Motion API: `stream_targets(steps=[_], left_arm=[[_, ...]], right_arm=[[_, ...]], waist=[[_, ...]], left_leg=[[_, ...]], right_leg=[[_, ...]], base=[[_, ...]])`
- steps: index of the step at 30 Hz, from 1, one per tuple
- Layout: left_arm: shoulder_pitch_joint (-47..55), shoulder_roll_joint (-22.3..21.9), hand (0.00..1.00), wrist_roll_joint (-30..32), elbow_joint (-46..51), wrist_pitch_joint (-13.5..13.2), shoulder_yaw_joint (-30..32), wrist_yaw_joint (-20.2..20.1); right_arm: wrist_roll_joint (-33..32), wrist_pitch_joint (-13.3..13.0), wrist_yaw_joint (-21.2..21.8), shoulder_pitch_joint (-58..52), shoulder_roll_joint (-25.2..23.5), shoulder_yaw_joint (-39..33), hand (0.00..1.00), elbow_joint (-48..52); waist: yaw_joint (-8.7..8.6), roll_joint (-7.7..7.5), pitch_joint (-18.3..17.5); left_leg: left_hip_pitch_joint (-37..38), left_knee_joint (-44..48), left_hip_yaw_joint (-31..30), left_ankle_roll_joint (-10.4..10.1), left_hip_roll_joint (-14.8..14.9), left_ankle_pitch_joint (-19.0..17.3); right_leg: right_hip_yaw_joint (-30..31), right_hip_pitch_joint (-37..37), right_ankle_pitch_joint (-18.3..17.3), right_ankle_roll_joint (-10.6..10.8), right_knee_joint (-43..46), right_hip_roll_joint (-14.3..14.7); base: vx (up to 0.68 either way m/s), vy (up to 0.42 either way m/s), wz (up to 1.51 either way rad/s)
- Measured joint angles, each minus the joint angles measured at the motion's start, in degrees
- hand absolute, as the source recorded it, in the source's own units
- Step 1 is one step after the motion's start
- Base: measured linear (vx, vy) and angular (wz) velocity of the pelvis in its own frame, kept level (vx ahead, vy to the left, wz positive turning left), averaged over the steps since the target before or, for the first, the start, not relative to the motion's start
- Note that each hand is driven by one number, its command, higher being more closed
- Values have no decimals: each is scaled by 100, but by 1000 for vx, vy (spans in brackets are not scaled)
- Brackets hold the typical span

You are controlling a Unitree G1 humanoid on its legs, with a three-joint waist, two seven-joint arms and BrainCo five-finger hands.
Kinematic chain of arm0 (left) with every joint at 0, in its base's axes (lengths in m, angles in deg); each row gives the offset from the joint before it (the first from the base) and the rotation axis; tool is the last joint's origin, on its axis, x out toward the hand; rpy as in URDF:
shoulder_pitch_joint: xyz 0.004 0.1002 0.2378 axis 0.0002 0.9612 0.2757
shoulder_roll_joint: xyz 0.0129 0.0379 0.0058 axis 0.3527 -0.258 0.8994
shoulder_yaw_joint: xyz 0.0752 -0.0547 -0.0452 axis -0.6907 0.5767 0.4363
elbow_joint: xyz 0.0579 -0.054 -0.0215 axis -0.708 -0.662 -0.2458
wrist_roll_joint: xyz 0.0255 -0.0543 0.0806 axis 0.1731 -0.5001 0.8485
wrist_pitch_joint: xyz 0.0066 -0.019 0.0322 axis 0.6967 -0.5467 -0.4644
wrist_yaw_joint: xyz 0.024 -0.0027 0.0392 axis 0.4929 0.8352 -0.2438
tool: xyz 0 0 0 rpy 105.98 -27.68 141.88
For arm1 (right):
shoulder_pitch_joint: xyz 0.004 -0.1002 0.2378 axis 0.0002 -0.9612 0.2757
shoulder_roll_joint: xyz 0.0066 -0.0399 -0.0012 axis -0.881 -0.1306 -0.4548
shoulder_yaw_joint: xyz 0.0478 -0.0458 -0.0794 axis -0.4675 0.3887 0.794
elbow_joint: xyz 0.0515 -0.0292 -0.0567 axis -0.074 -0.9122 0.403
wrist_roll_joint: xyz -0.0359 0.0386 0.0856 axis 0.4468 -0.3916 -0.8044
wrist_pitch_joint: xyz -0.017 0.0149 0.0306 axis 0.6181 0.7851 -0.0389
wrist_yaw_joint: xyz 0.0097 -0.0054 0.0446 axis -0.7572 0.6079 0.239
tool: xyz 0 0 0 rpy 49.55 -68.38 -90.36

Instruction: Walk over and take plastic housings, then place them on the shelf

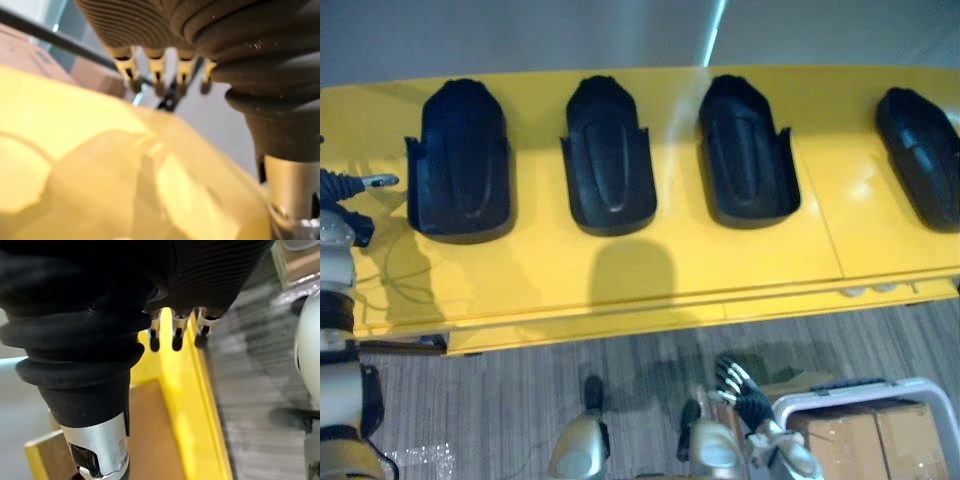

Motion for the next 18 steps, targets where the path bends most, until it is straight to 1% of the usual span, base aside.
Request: stream_targets(steps=[2, 5, 7, 8, 10, 11, 12, 13, 14, 15, 16, 17, 18], left_arm=[[2, -6, 0, -43, 137, -180, -1, 157], [3, -49, 0, -52, 310, -342, -6, 202], [60, -177, 0, -165, 484, -465, -6, 207], [81, -209, 0, -247, 531, -476, -6, 212], [164, -243, 0, -320, 679, -501, -7, 275], [203, -243, 0, -359, 728, -506, -7, 346], [295, -243, 0, -536, 821, -528, -7, 394], [370, -243, 0, -547, 879, -572, -4, 430], [543, -243, 0, -552, 1000, -656, -2, 483], [728, -247, 0, -694, 1099, -803, 17, 622], [826, -254, 0, -767, 1148, -874, 67, 684], [1008, -340, 0, -931, 1267, -1059, 275, 842], [1250, -503, 0, -1034, 1521, -1257, 618, 1019]], right_arm=[[4, 18, -10, -38, 0, -8, 0, -172], [28, 102, -9, -45, -1, -56, 0, -414], [132, 96, -33, -95, -1, -195, 0, -644], [144, 92, -59, -97, 0, -227, 0, -703], [199, -18, -121, -100, -1, -305, 0, -808], [296, -116, -124, -111, -3, -339, 0, -831], [492, -299, -120, -157, -6, -350, 0, -825], [596, -395, -117, -187, -8, -346, 0, -813], [745, -534, -117, -253, -29, -331, 0, -774], [877, -641, -147, -313, -50, -278, 0, -670], [903, -698, -164, -327, -61, -225, 0, -628], [910, -799, -252, -332, -108, -140, 0, -563], [975, -855, -347, -332, -162, -105, 0, -436]], waist=[[51, 13, -96], [47, 31, -185], [50, 80, -334], [47, 90, -370], [42, 120, -403], [48, 121, -403], [44, 120, -410], [53, 115, -428], [59, 106, -523], [74, 89, -591], [77, 75, -637], [85, 48, -719], [114, 37, -775]], left_leg=[[5, -7, 104, -2, -1, 2], [4, -19, 110, -4, -18, 8], [21, -173, 116, 0, -29, 22], [27, -221, 133, -9, -18, 17], [51, -306, 276, 27, 24, 35], [114, -361, 279, 18, 16, 88], [191, -411, 263, 60, 7, 154], [220, -440, 263, 59, 6, 159], [217, -483, 248, 58, 0, 177], [220, -491, 240, 57, -1, 181], [228, -489, 237, 49, -1, 191], [224, -478, 226, 46, -3, 197], [219, -461, 226, 44, -10, 199]], right_leg=[[4, 13, 19, 27, -60, -9], [3, 72, 47, 69, -137, -18], [-3, 104, 83, 120, -235, -23], [-6, 104, 87, 127, -257, -28], [-10, 105, 117, 169, -275, -38], [-10, 136, 121, 176, -276, -42], [-11, 193, 124, 179, -277, -42], [-10, 204, 125, 179, -274, -43], [-11, 198, 125, 179, -283, -42], [-11, 199, 126, 181, -284, -40], [-11, 197, 126, 181, -290, -39], [-11, 196, 127, 182, -300, -35], [-10, 201, 142, 204, -310, -30]], base=[[-1, 1, -9], [-14, 6, 0], [-29, 11, 7], [-2, 5, 9], [4, 6, 6], [21, 10, 5], [31, 10, 4], [43, 8, 8], [67, 6, 7], [77, 1, 8], [81, -3, 8], [67, -4, 7], [65, 2, 6]])
